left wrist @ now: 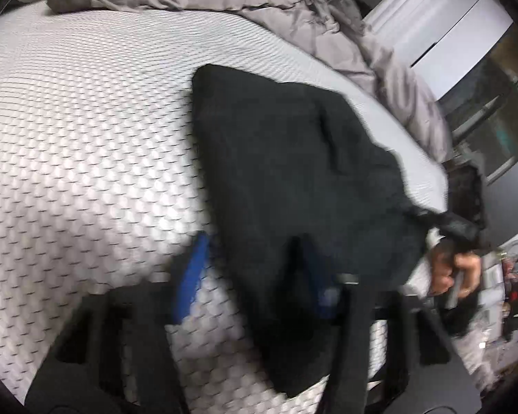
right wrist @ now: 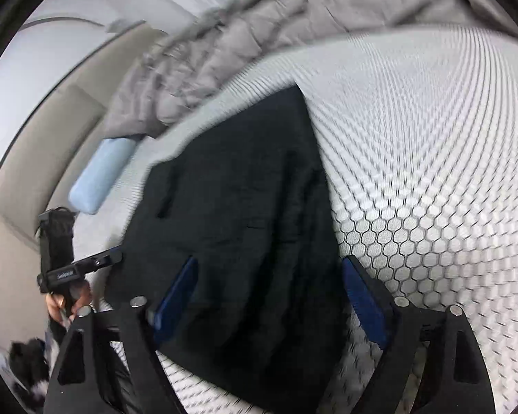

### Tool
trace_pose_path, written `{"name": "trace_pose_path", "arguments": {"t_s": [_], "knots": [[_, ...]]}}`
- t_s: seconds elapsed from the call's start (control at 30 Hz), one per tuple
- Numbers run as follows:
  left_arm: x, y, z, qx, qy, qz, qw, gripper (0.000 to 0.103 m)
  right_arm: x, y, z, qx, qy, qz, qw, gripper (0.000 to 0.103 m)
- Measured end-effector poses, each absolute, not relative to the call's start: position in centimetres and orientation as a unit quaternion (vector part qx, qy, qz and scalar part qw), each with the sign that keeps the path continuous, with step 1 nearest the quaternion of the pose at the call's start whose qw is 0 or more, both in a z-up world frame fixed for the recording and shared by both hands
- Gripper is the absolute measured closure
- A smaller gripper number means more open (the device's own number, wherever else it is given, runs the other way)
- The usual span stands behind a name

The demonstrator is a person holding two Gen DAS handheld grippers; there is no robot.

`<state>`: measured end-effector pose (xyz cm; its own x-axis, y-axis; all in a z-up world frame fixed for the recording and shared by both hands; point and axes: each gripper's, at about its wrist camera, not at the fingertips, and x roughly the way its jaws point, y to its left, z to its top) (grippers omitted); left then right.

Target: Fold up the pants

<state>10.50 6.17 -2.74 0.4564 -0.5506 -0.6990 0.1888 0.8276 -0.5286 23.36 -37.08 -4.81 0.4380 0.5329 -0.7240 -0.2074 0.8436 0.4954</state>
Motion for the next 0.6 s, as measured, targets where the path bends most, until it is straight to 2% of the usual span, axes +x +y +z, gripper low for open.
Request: {"name": "trace_pose_path", "arguments": {"t_s": [0.03, 0.07, 0.13, 0.3, 0.33, 0.47, 0.5, 0.57, 0.6], "knots": [[10.7, 6.1, -2.5, -0.202, 0.47, -0.216, 0.831, 0.066, 23.4, -36.7, -4.4, 0.168, 0.478, 0.229, 0.831, 0.05], [11.0, 5.8, -2.3, -0.203, 0.469, -0.208, 0.834, 0.066, 23.2, -36.4, -4.1, 0.164, 0.474, 0.233, 0.833, 0.058], [12.0, 4.9, -1.2, -0.175, 0.457, -0.197, 0.849, 0.066, 22.4, -35.5, -2.9, 0.136, 0.457, 0.226, 0.85, 0.067], [15.7, 3.4, 0.1, -0.139, 0.448, -0.165, 0.868, 0.066, 23.1, -34.1, -2.5, 0.136, 0.433, 0.188, 0.871, 0.072], [16.2, 3.6, 0.0, -0.138, 0.451, -0.16, 0.867, 0.066, 23.6, -33.7, -2.8, 0.124, 0.432, 0.164, 0.878, 0.071], [14.9, 3.0, 0.1, -0.116, 0.447, -0.132, 0.877, 0.061, 24.3, -33.6, -3.4, 0.092, 0.449, 0.15, 0.876, 0.054], [14.0, 2.4, 0.1, -0.095, 0.44, -0.124, 0.884, 0.057, 23.8, -34.2, -3.1, 0.09, 0.451, 0.154, 0.874, 0.047], [11.7, 1.9, 0.1, -0.064, 0.426, -0.116, 0.895, 0.051, 22.0, -36.2, -2.5, 0.077, 0.444, 0.139, 0.882, 0.027], [10.2, 1.9, 0.3, -0.054, 0.418, -0.115, 0.899, 0.048, 21.3, -36.8, -2.3, 0.064, 0.439, 0.124, 0.888, 0.023]]}}
